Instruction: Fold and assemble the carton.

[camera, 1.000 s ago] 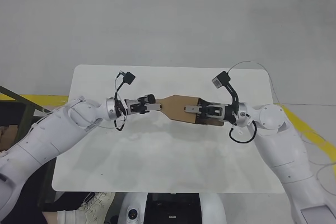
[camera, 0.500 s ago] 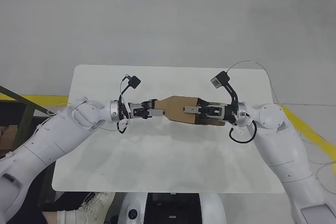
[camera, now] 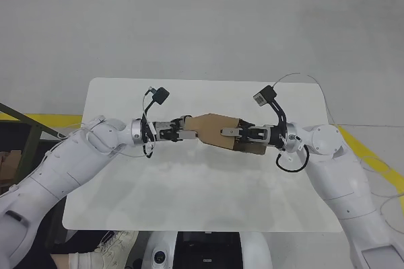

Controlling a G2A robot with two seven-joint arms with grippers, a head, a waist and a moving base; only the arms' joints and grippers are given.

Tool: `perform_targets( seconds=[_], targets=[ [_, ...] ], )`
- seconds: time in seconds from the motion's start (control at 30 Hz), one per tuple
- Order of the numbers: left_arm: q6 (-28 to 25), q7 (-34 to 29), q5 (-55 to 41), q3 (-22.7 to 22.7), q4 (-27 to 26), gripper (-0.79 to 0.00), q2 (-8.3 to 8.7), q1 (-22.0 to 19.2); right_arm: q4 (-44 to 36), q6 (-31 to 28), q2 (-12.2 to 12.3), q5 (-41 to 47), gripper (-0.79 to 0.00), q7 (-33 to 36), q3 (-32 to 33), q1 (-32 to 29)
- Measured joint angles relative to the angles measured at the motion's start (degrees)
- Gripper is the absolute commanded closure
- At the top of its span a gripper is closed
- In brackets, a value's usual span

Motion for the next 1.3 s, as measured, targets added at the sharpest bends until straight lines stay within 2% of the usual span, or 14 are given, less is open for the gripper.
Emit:
perform_targets(
  seconds=[0.13, 0.3, 0.73, 1.03, 1.3],
  targets=[
    [-1.04, -1.17, 1.15, -1.43, -0.24, -0.785, 0.48, 2.16, 0.15, 0.32, 0.06, 0.95, 0.0, -0.44, 0.44, -0.24],
    [0.56, -1.68, 1.58, -2.69, -0.69, -0.785, 0.55, 3.67, 0.08, 0.55, 0.1, 1.83, 0.0, -0.43, 0.64, -0.41],
    [7.99, -2.45, 0.96, -3.04, -1.44, -0.785, -2.25, 2.77, -0.62, 0.48, 0.07, 1.79, 0.0, 0.21, 0.04, -0.29],
    [8.45, -4.02, 1.8, -3.19, -1.15, -0.785, -4.09, 2.24, -0.72, 0.14, 0.11, 2.06, 0.0, 0.49, 0.01, -0.37],
    [7.63, -4.51, 1.55, -4.97, 0.75, -0.785, -4.72, 3.03, -0.53, -0.01, 0.16, 2.42, 0.0, 0.53, 0.17, -0.4]
  ],
)
